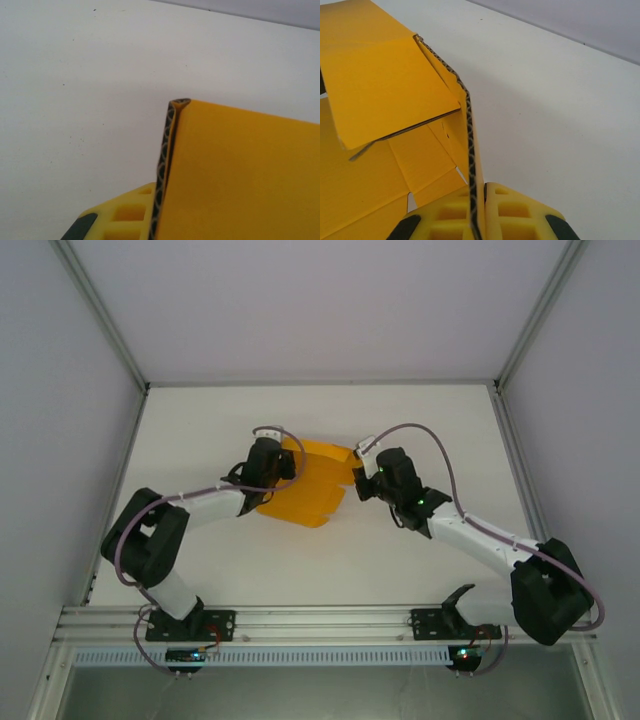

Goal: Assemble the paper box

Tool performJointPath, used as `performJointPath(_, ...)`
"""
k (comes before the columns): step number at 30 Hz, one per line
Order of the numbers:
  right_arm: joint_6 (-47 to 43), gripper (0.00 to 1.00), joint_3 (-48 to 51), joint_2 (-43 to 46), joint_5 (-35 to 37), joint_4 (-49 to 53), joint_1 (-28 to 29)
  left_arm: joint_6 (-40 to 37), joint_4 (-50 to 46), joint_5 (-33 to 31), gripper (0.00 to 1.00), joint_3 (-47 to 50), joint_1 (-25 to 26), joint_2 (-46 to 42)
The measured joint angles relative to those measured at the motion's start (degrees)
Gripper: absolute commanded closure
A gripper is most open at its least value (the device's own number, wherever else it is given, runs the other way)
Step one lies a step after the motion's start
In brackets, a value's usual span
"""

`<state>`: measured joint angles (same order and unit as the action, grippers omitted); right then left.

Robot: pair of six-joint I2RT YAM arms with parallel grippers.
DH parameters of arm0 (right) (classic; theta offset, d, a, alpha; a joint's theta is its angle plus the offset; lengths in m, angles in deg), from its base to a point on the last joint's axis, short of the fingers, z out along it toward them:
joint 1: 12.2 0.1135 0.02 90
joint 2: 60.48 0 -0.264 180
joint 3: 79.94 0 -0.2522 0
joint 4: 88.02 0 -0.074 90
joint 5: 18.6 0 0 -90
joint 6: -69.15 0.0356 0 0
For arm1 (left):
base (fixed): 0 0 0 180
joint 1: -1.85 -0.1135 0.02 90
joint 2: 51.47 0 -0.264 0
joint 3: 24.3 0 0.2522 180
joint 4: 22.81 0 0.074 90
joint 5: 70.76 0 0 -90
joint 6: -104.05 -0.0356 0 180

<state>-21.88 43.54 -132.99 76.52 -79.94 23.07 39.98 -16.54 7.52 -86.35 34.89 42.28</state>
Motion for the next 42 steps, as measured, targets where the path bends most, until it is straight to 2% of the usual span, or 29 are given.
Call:
performJointPath(2, 0.72, 0.76, -0.02, -0.02, -0.94, 0.33, -1.14, -1.31, 2.38, 1.92, 1.00, 1.81, -0.07, -0.42)
performJointPath(3, 1.27, 0.62, -0.02, 0.00, -1.03, 0.52, -1.92, -1.75, 2.99, 2.21, 1.00, 3.13, -0.20, -0.87)
performJointPath(7, 3.43, 0.33, -0.42, 0.04, -1.09, 0.70, -4.52, -1.92, 2.73, 2.97, 1.00, 6.75, -2.25, -1.64)
performJointPath(11, 4.72, 0.01, -0.61, 1.09, -2.91, 0.72, -4.76, -1.88, 2.45, 2.97, 1.00, 7.10, -1.31, -2.27)
performJointPath(25, 6.64, 0.01, -11.13, -2.34, -4.48, 4.61, -3.19, -1.86, 0.26, 0.57, 1.00, 6.82, 0.15, -3.02)
performJointPath(34, 6.64, 0.01, -11.76, -7.58, -1.90, 10.38, -2.49, -1.84, -1.29, -0.28, 1.00, 6.75, 0.15, -4.52)
performJointPath(42, 6.12, 0.01, -12.04, -14.03, -2.47, 6.10, -2.47, -1.90, -1.22, 1.42, 1.00, 6.75, 0.35, -5.16)
